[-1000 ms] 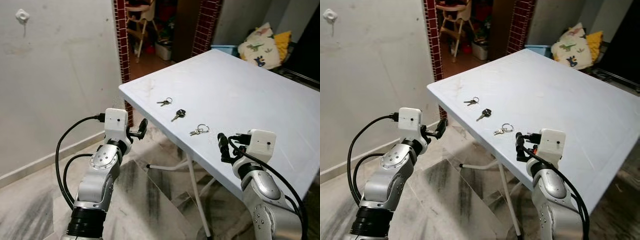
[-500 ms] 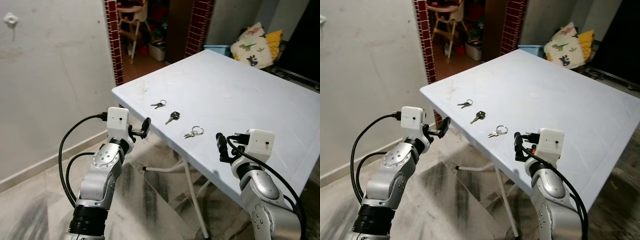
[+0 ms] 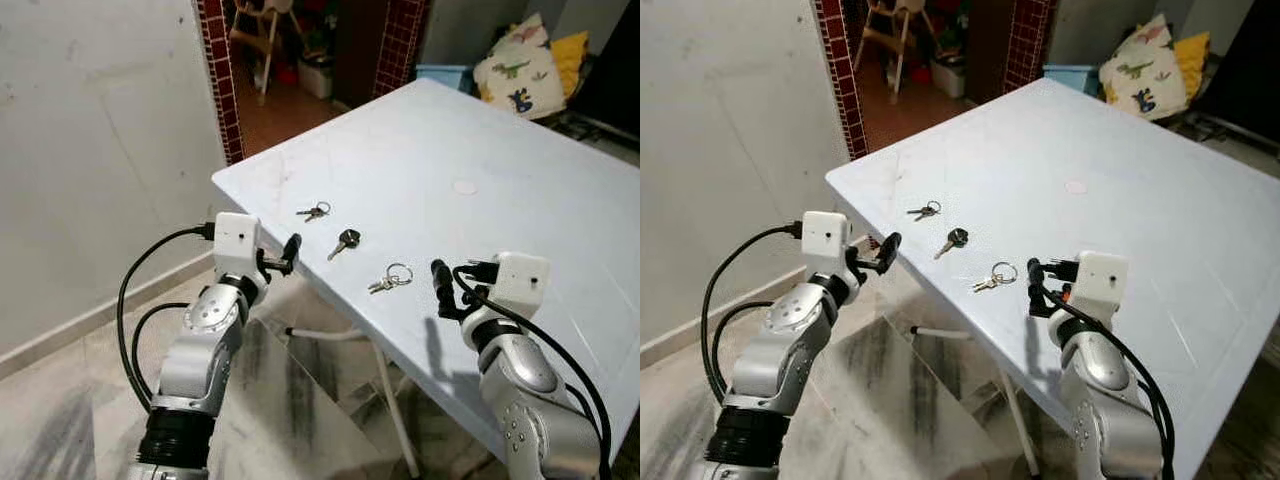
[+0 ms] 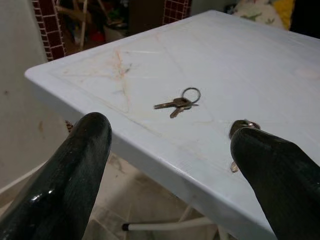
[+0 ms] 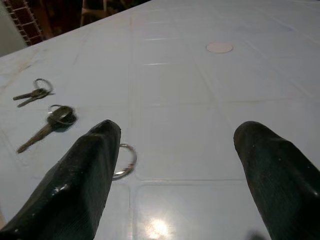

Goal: Hang keys on a hook

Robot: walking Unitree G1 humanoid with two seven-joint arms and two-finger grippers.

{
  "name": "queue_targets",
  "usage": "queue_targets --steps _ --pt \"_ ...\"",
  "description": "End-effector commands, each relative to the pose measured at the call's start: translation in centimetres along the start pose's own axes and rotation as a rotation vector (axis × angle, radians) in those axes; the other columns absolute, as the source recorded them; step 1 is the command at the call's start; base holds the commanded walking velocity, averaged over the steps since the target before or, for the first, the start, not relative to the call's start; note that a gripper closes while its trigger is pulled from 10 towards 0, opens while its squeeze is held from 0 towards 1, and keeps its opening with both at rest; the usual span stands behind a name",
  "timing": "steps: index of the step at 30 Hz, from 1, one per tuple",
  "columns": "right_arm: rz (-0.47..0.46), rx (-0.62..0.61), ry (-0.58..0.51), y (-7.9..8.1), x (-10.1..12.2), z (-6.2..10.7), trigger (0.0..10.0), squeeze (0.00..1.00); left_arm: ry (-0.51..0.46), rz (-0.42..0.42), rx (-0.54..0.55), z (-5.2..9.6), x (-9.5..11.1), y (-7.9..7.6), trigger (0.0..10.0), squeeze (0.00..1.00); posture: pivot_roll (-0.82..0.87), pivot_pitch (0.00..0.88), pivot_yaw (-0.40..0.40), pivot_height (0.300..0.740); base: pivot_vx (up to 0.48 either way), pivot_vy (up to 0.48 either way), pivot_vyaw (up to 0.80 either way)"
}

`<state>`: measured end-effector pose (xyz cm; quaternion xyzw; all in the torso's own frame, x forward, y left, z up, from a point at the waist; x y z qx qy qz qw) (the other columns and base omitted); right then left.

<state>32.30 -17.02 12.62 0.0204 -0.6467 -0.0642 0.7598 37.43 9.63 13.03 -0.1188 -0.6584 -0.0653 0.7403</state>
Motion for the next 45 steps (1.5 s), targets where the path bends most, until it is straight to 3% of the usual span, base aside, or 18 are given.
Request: queue_targets --steps 1,16,19,24,28,32,36,45 --pt "-0.002 -0.008 0.014 -0.4 -0.3 0.1 10.0 0.00 0.007 0.000 -0.014 0.2 -0.2 -0.5 10.0 0.00 0.02 0.000 -0.020 0.740 0.000 0.000 0.00" --pt "-0.001 0.010 0.019 -0.2 -0.3 -0.1 10.0 0.00 0.014 0.003 -0.006 0.3 -0.4 -0.5 10.0 0.00 0.02 0.000 -0.027 0.740 0.000 0.000 0.00" --pt "0.027 0.025 0.025 0.0 -0.3 -0.2 10.0 0.00 0.024 -0.002 0.012 0.3 -0.5 -0.3 10.0 0.00 0.02 0.000 -0.029 0.740 0.000 0.000 0.00" --pt "0.001 0.063 0.045 1.3 -0.4 -1.2 10.0 0.00 0.052 -0.065 0.095 0.5 -1.3 1.1 10.0 0.00 0.02 0.000 -0.028 0.740 0.000 0.000 0.00" --pt "-0.009 0.068 0.064 1.7 -0.8 -1.6 10.0 0.00 0.070 -0.079 0.096 1.1 -2.0 1.7 10.0 0.00 0.04 0.000 -0.030 0.740 0.000 0.000 0.00" --pt "-0.074 0.086 0.138 2.8 -2.3 -3.1 10.0 0.00 0.114 -0.113 0.105 3.0 -3.4 3.2 10.0 0.00 0.07 0.000 -0.038 0.740 0.000 0.000 0.00" --pt "-0.094 0.098 0.189 3.7 -3.6 -4.3 10.0 0.00 0.123 -0.124 0.108 4.1 -3.6 3.8 10.0 0.00 0.10 0.000 -0.047 0.740 0.000 0.000 0.00" --pt "-0.090 0.073 0.226 4.9 -4.5 -6.9 10.0 0.00 0.128 -0.129 0.107 4.8 -3.5 4.1 10.0 0.00 0.15 0.000 -0.057 0.740 0.000 0.000 0.00"
Point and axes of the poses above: a point about 5 cm out from each wrist's last joint towards the gripper, its own z axis pointing back from the gripper into the wrist, its own x axis along the axis of the wrist's last joint, y = z × x, the point moved 6 cm from there along -z, pointing out of the wrist towards the gripper, and after that the axes turned 1 degree about z, right-handed, at the moved point
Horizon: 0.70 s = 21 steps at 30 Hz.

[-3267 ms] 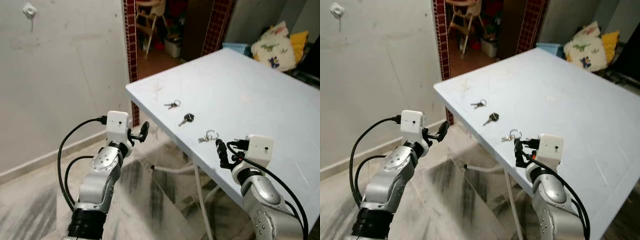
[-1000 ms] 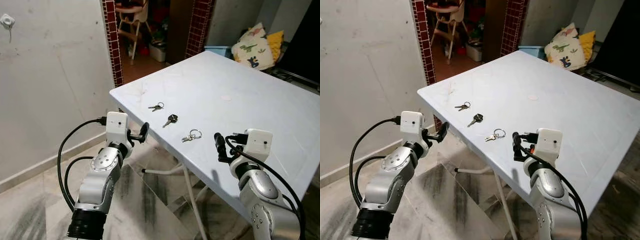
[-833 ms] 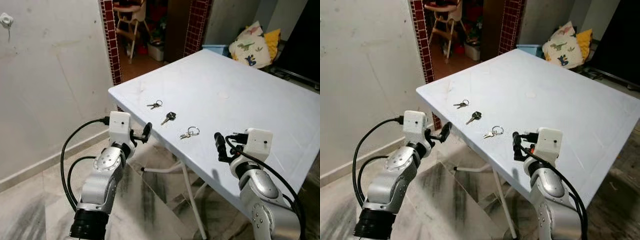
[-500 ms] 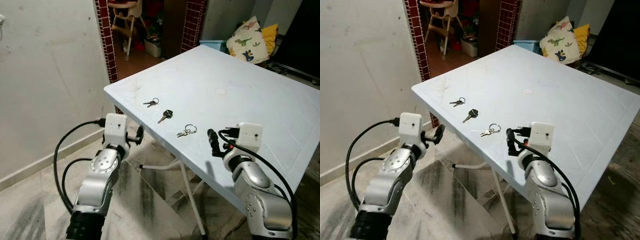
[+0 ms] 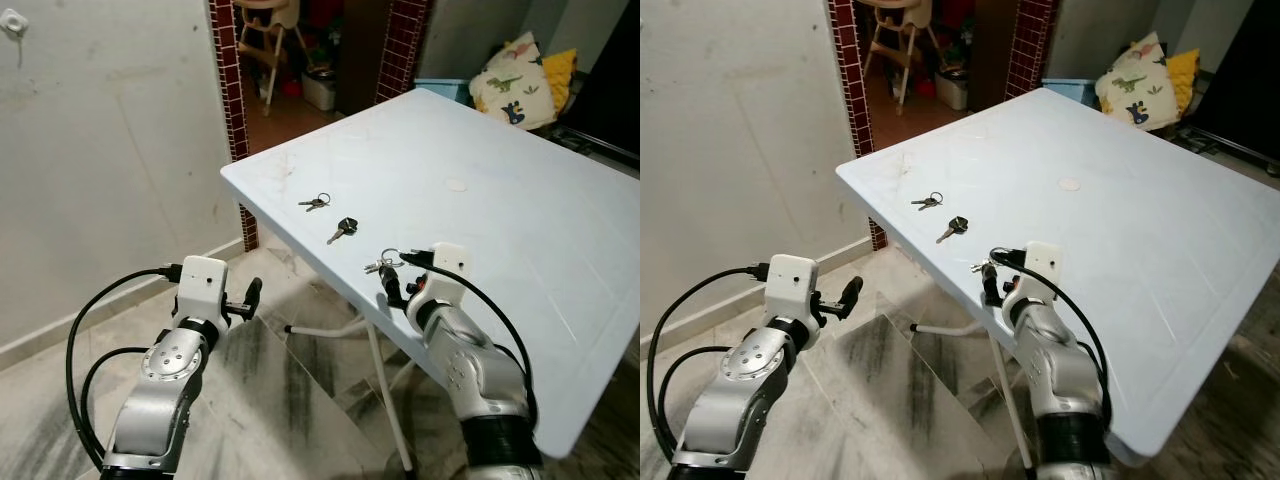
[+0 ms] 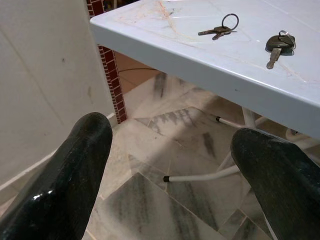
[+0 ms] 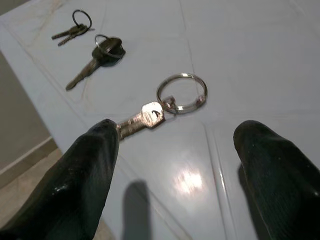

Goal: Hang keys on a hook

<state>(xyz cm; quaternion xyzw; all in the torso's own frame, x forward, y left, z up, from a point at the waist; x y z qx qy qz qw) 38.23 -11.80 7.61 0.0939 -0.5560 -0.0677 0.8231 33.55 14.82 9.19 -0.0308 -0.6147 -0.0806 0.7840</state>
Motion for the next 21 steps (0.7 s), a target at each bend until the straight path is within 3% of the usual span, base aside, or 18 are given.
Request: queue_targets --steps 1,7,15,21 --pt "0.006 -0.034 -0.010 0.0 0.4 -0.7 10.0 0.00 -0.012 -0.005 -0.008 0.2 0.6 -0.2 10.0 0.00 0.15 0.000 -0.057 0.740 0.000 0.000 0.00" --pt "-0.047 -0.113 0.001 0.7 0.4 -1.9 10.0 0.00 -0.021 0.000 -0.012 0.5 1.2 -0.2 10.0 0.00 0.18 0.000 -0.058 0.740 0.000 0.000 0.00" --pt "0.038 -0.226 0.041 0.3 -0.6 -2.7 10.0 0.00 -0.017 -0.004 -0.012 0.5 1.6 -0.1 10.0 0.00 0.19 0.000 -0.053 0.740 0.000 0.000 0.00" --pt "0.099 -0.217 0.055 1.2 -1.3 -3.2 10.0 0.00 -0.019 -0.001 -0.017 0.3 1.8 -0.3 10.0 0.00 0.20 0.000 -0.051 0.740 0.000 0.000 0.00"
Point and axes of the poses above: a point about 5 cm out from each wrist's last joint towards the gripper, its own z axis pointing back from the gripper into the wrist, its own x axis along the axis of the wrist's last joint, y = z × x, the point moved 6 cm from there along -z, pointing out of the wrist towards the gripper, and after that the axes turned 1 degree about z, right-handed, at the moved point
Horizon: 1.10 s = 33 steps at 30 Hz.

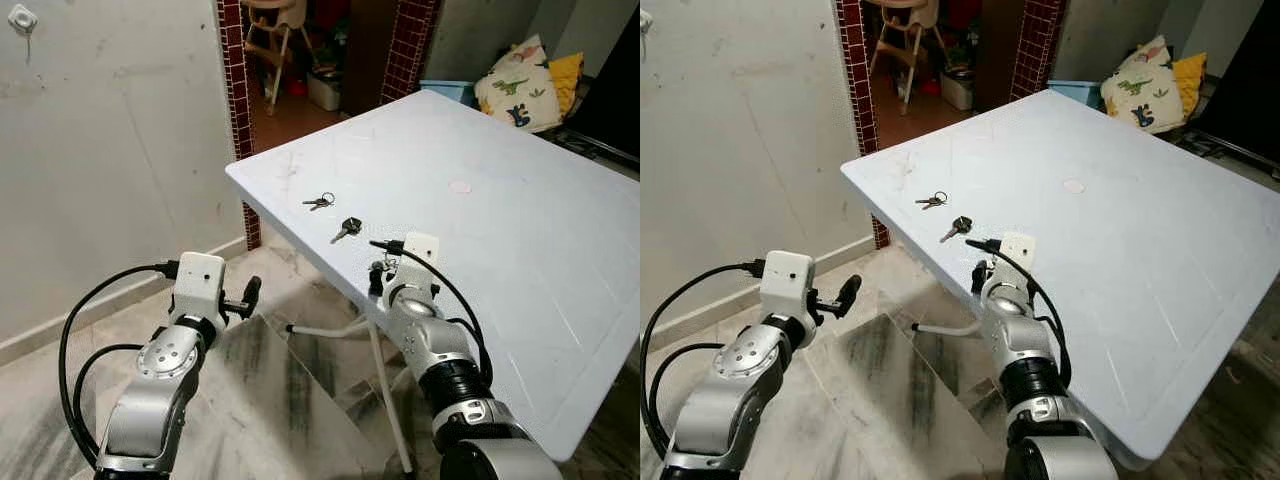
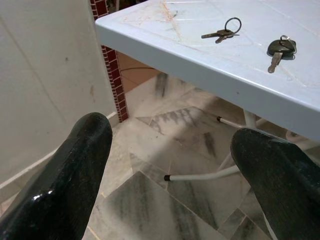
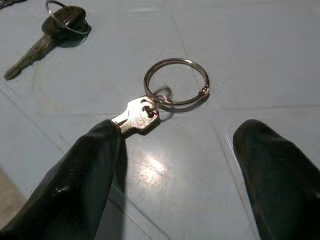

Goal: Hang keys on a hook

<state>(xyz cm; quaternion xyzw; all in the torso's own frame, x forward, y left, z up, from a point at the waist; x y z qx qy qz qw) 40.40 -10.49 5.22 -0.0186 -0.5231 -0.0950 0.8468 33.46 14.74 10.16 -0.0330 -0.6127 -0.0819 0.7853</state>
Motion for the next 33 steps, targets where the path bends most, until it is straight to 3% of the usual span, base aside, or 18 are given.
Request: queue_targets --steps 1,5,8,12,22,33 --pt "0.022 0.002 -0.008 0.5 0.3 -0.1 10.0 0.00 -0.023 -0.001 -0.012 0.0 0.9 -0.3 10.0 0.00 0.19 0.000 -0.049 0.740 0.000 0.000 0.00" --pt "-0.016 -0.003 -0.015 0.9 0.9 -0.2 10.0 0.00 -0.022 0.001 -0.015 0.1 0.9 -0.4 10.0 0.00 0.19 0.000 -0.049 0.740 0.000 0.000 0.00" --pt "-0.039 0.005 -0.080 1.6 3.1 -0.2 10.0 0.00 -0.021 0.002 -0.012 0.0 1.0 -0.3 10.0 0.00 0.20 0.000 -0.051 0.740 0.000 0.000 0.00" --pt "-0.029 0.009 -0.091 2.1 3.7 -0.2 10.0 0.00 -0.021 0.001 -0.010 0.0 1.0 -0.2 10.0 0.00 0.20 0.000 -0.051 0.740 0.000 0.000 0.00" --pt "0.096 -0.093 -0.073 1.5 2.7 -0.4 10.0 0.00 -0.018 0.005 -0.007 0.0 1.0 -0.4 10.0 0.00 0.21 0.000 -0.055 0.740 0.000 0.000 0.00" --pt "0.127 -0.134 0.016 -0.6 -0.5 -0.7 10.0 0.00 -0.014 0.006 -0.004 0.1 0.9 -0.4 10.0 0.00 0.21 0.000 -0.059 0.740 0.000 0.000 0.00"
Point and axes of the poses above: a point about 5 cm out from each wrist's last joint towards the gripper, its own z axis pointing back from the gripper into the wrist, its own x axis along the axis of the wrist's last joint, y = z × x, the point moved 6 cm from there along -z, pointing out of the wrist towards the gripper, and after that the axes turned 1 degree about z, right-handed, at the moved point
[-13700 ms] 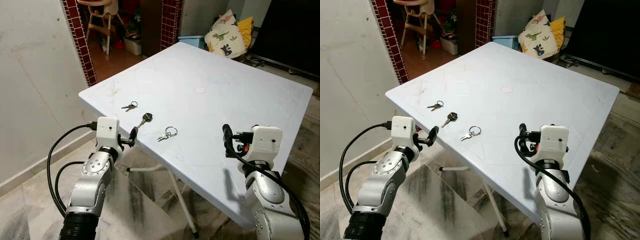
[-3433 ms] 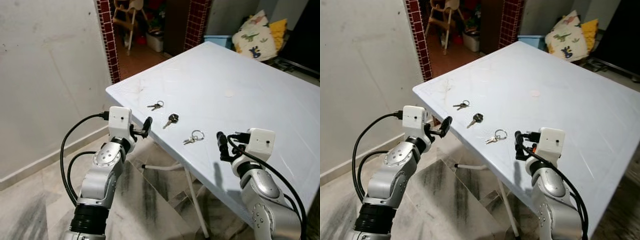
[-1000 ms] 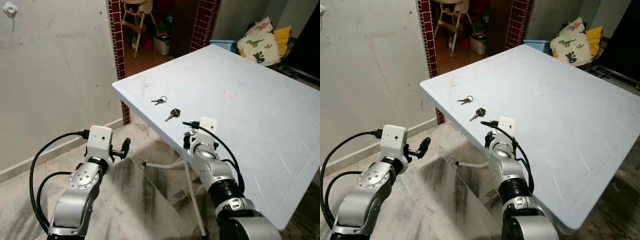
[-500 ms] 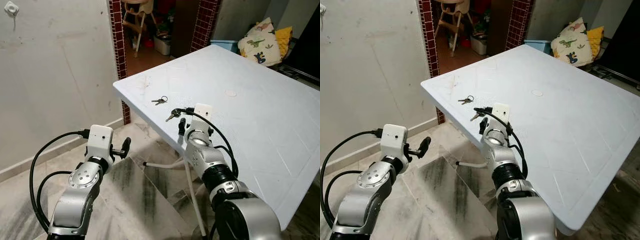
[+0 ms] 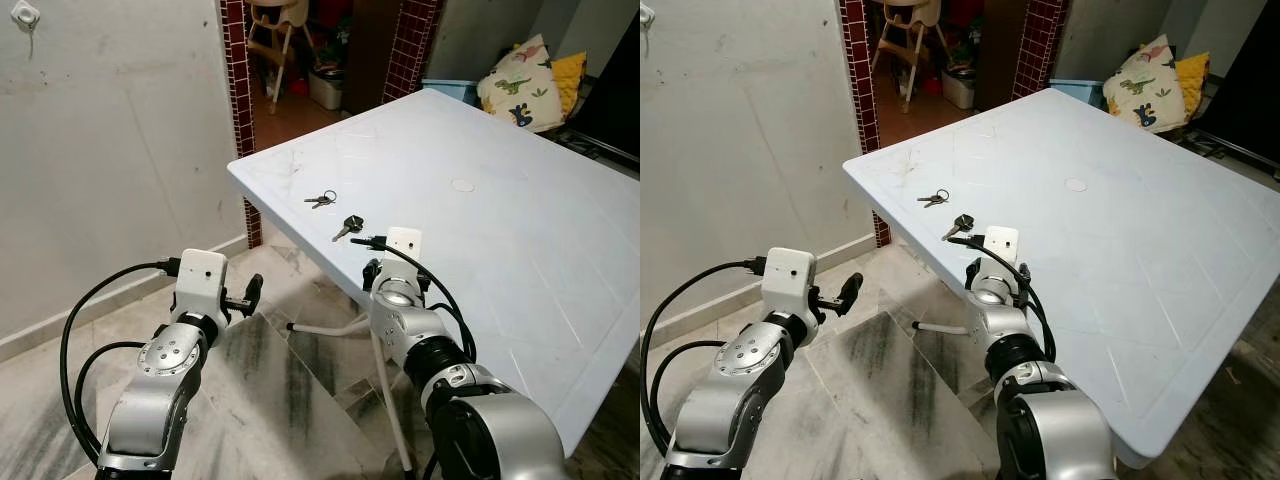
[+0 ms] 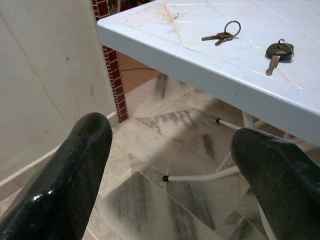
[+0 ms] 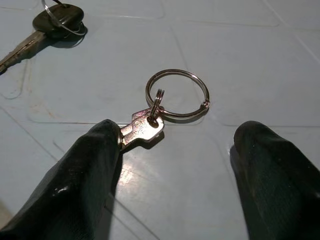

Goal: Hang keys on a hook

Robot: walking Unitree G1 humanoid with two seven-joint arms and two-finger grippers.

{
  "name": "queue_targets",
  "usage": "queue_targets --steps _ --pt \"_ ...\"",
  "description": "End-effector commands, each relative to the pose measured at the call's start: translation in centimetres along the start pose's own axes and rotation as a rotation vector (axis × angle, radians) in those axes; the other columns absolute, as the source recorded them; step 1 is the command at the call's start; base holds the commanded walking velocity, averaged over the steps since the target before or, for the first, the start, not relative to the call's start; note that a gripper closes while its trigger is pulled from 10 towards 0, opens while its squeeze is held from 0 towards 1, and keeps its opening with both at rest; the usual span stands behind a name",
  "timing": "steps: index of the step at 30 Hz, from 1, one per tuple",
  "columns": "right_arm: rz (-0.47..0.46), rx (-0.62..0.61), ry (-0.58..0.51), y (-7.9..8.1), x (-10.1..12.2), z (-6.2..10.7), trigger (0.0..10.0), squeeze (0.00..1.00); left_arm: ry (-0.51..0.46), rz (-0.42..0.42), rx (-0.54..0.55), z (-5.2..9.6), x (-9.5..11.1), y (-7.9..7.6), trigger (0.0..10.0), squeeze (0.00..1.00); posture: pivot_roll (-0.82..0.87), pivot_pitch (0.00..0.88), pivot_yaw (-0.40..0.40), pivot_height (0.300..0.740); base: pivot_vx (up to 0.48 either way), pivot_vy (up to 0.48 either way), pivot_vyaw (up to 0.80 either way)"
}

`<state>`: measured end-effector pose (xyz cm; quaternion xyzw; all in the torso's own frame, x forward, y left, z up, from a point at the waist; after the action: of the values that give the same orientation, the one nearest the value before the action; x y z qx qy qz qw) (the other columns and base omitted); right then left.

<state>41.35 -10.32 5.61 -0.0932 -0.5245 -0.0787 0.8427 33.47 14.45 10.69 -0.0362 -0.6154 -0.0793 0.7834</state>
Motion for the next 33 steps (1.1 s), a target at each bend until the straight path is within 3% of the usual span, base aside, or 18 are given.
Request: queue_targets --steps 1,7,13,19,23,27,33 --pt "0.026 -0.028 0.040 -1.1 -1.5 -0.2 10.0 0.00 -0.006 -0.002 -0.003 0.0 0.4 -0.2 10.0 0.00 0.21 0.000 -0.059 0.740 0.000 0.000 0.00" --pt "0.015 -0.059 0.043 -2.3 -1.8 -0.5 10.0 0.00 -0.005 -0.002 -0.005 0.0 0.4 -0.3 10.0 0.00 0.21 0.000 -0.058 0.740 0.000 0.000 0.00" --pt "-0.003 -0.031 0.032 -1.8 -1.3 -0.6 10.0 0.00 0.011 0.004 -0.055 0.0 0.2 -1.1 10.0 0.00 0.21 0.000 -0.055 0.740 0.000 0.000 0.00" --pt "0.013 -0.048 0.033 -2.2 -1.4 -0.6 10.0 0.00 0.042 -0.008 -0.250 0.5 -0.3 -4.3 10.0 0.00 0.22 0.000 -0.053 0.740 0.000 0.000 0.00" --pt "0.004 -0.048 0.025 -2.3 -1.2 -0.7 10.0 0.00 0.051 -0.004 -0.323 1.0 -0.5 -5.6 10.0 0.00 0.21 0.000 -0.051 0.740 0.000 0.000 0.00" --pt "-0.004 -0.038 -0.002 -1.9 -0.3 -0.7 10.0 0.00 0.061 -0.002 -0.374 1.3 -0.5 -6.4 10.0 0.00 0.21 0.000 -0.051 0.740 0.000 0.000 0.00" --pt "-0.048 0.006 -0.048 -0.3 2.0 -0.4 10.0 0.00 0.068 -0.019 -0.381 1.5 -0.6 -6.1 10.0 0.00 0.24 0.000 -0.053 0.740 0.000 0.000 0.00"
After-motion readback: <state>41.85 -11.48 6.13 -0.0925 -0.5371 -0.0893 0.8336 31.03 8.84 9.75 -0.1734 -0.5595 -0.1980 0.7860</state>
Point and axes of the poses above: a point about 5 cm out from each wrist's last joint towards the gripper, its own z axis pointing back from the gripper into the wrist, its own x axis along the axis of the wrist's last joint, y = z × x, the point moved 6 cm from there along -z, pointing out of the wrist towards the gripper, and after that the axes turned 1 degree about z, right-handed, at the moved point
